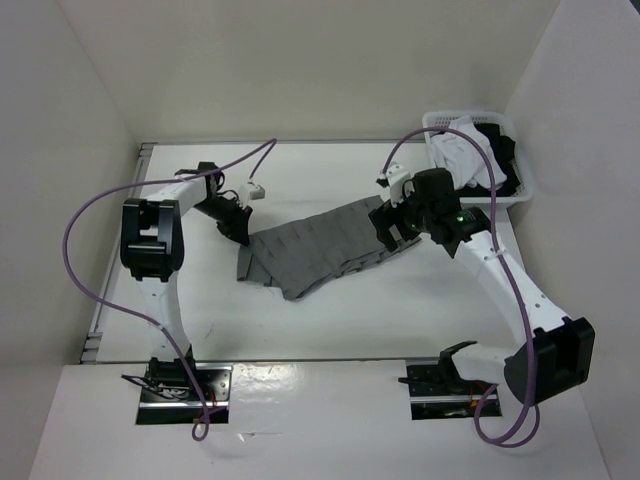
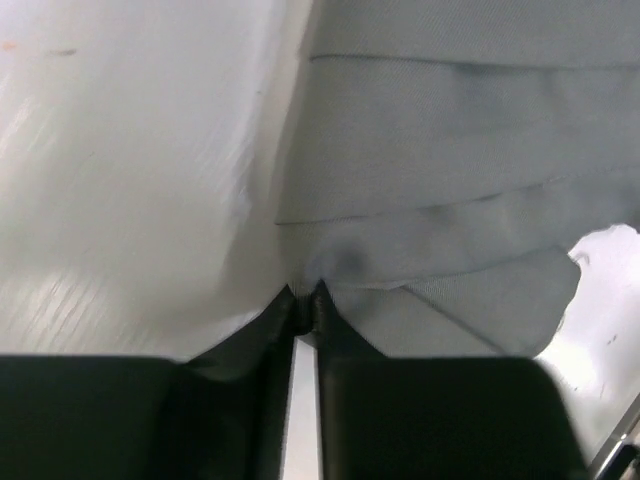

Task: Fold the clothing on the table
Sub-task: Fold the skirt

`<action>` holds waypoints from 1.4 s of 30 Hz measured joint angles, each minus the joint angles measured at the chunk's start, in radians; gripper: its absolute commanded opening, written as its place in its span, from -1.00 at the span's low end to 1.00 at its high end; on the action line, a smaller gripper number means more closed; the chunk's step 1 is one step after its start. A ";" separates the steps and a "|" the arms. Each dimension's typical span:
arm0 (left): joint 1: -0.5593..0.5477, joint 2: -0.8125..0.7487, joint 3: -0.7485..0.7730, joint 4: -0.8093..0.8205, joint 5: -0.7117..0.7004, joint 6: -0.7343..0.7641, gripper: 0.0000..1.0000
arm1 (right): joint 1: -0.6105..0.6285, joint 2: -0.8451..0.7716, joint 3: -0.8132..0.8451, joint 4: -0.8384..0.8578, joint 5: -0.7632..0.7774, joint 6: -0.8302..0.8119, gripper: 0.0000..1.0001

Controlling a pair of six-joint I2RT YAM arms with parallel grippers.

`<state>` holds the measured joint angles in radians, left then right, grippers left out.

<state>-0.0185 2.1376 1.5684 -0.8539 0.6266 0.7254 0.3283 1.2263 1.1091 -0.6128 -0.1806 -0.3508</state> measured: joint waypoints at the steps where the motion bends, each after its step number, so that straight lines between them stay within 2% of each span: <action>1: 0.000 0.004 -0.003 0.003 0.005 -0.004 -0.87 | 0.000 0.000 -0.003 0.000 0.002 0.003 0.98; 2: 0.000 0.006 -0.008 0.007 0.018 -0.010 -0.99 | -0.001 0.000 -0.005 0.000 0.006 0.006 0.98; 9: 0.036 -0.033 -0.107 0.095 0.084 -0.135 -0.99 | -0.034 0.058 -0.005 0.014 0.029 0.032 0.98; 14: 0.116 -0.106 -0.226 0.188 0.078 -0.234 -0.99 | -0.064 0.203 0.019 0.018 0.042 0.050 0.98; 21: 0.198 -0.196 -0.354 0.263 0.047 -0.285 -0.99 | -0.121 0.346 0.081 0.022 0.029 0.067 0.98; 30: 0.204 -0.227 -0.402 0.298 0.056 -0.287 -0.99 | -0.227 0.595 0.249 0.022 -0.172 0.070 0.98; 37: 0.204 -0.240 -0.420 0.301 0.055 -0.285 -0.99 | -0.265 0.827 0.374 0.014 -0.310 0.070 0.98; 42: 0.204 -0.242 -0.423 0.301 0.055 -0.285 -0.99 | -0.272 0.846 0.402 0.007 -0.352 0.071 0.98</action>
<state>0.1856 1.8957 1.1454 -0.5533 0.6815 0.4404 0.0559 2.0724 1.5116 -0.6060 -0.5323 -0.2794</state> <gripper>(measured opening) 0.019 0.990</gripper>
